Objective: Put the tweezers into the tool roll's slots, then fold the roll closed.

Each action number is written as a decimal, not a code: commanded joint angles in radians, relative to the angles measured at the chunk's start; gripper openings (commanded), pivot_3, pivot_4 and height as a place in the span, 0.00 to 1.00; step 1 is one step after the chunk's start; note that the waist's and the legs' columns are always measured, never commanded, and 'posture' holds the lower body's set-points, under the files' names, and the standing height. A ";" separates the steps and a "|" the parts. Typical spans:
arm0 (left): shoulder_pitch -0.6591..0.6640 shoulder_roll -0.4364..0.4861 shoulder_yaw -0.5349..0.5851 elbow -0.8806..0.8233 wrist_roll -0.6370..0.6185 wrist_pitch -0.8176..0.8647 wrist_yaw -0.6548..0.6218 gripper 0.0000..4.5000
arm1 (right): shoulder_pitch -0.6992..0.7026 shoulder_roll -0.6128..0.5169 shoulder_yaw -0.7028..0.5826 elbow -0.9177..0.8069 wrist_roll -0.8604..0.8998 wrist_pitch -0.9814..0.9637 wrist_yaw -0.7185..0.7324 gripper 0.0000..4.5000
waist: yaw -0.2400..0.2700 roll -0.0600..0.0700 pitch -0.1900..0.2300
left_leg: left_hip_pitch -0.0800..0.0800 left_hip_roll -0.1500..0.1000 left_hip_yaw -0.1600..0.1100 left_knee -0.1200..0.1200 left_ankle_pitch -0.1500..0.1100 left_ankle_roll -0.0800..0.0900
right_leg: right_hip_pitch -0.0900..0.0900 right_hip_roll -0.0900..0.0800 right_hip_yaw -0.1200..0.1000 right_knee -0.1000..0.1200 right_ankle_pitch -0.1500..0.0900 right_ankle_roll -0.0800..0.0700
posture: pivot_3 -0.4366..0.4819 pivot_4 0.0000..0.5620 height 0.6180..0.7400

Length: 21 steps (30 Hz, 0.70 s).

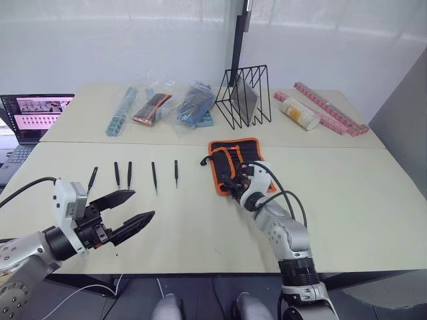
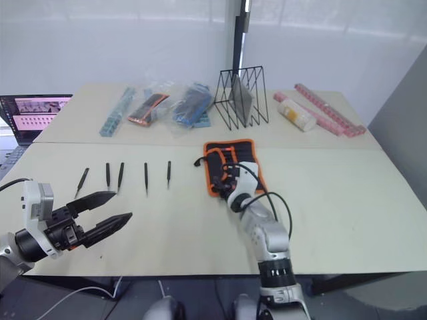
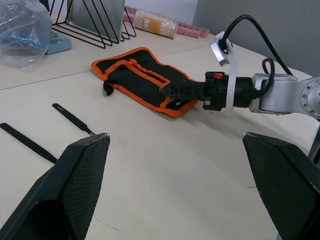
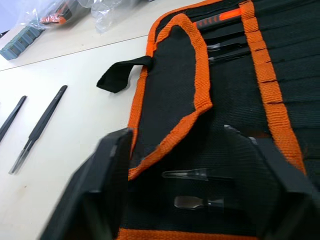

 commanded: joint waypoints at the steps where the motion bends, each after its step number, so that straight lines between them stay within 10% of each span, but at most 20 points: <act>1: 0.000 -0.002 0.012 -0.031 -0.003 -0.023 0.000 1.00 | -0.010 0.000 -0.008 -0.025 0.000 -0.024 0.008 0.35 | 0.000 0.000 0.000 | 0.000 0.000 0.000 0.000 0.000 0.000 | 0.000 0.000 0.000 0.000 0.000 0.000 | 0.48 0.27 0.57; 6: -0.016 0.004 0.000 -0.024 -0.002 -0.020 0.004 1.00 | 0.002 0.000 -0.009 -0.045 0.006 -0.027 0.019 0.00 | 0.000 0.000 0.000 | 0.000 0.000 0.000 0.000 0.000 0.000 | 0.000 0.000 0.000 0.000 0.000 0.000 | 0.48 0.27 0.57; 21: -0.133 0.009 -0.098 0.028 -0.006 0.011 0.017 1.00 | 0.152 -0.344 0.179 -0.357 -0.039 -0.063 0.368 0.00 | 0.002 0.001 0.001 | 0.000 0.000 0.000 -0.001 0.000 0.000 | 0.000 0.000 0.000 -0.001 0.000 0.000 | 0.48 0.27 0.57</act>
